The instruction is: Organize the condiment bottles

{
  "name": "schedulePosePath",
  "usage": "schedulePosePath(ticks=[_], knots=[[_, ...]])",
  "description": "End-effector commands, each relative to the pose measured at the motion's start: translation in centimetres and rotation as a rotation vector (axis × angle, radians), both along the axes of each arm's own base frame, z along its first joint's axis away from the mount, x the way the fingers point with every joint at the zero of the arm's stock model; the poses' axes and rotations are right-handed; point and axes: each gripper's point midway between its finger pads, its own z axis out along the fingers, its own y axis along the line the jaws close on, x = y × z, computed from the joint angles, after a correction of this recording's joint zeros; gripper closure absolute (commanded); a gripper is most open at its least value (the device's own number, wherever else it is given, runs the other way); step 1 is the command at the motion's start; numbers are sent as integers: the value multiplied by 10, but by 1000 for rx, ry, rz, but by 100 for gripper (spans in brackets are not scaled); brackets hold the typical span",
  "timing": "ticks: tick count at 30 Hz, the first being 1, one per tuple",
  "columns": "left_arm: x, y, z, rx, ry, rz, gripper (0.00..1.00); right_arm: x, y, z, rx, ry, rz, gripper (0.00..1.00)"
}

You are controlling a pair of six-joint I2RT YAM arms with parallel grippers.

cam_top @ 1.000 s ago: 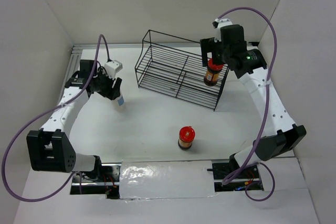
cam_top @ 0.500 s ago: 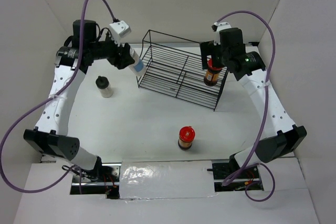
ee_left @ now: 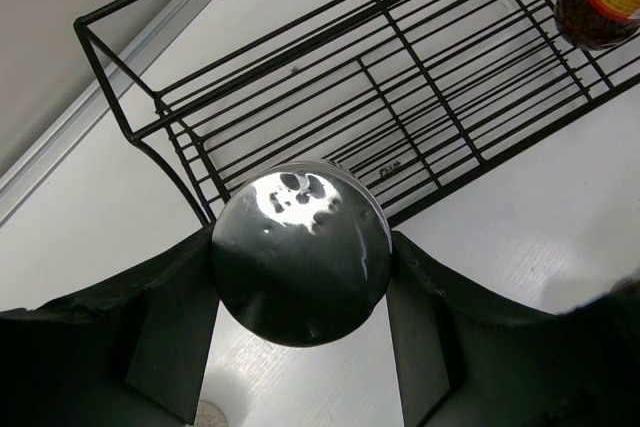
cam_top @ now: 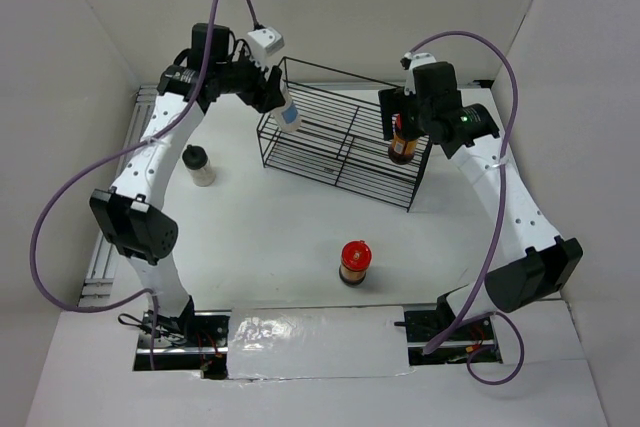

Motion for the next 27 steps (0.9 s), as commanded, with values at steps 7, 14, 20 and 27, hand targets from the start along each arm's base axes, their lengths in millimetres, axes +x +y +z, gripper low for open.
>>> schedulePosePath(ticks=[7, 14, 20, 27], knots=[[34, -16, 12, 16, -128, 15, 100, 3, 5, 21, 32, -79, -1, 0], [41, -19, -3, 83, -135, 16, 74, 8, 8, 21, 30, -82, 4, 0], [47, -19, -8, 97, -143, 16, 35, 10, 12, 19, 36, -74, 19, 0], [52, -23, -10, 79, -137, 11, 6, 9, 16, 19, 27, -70, 30, 0]])
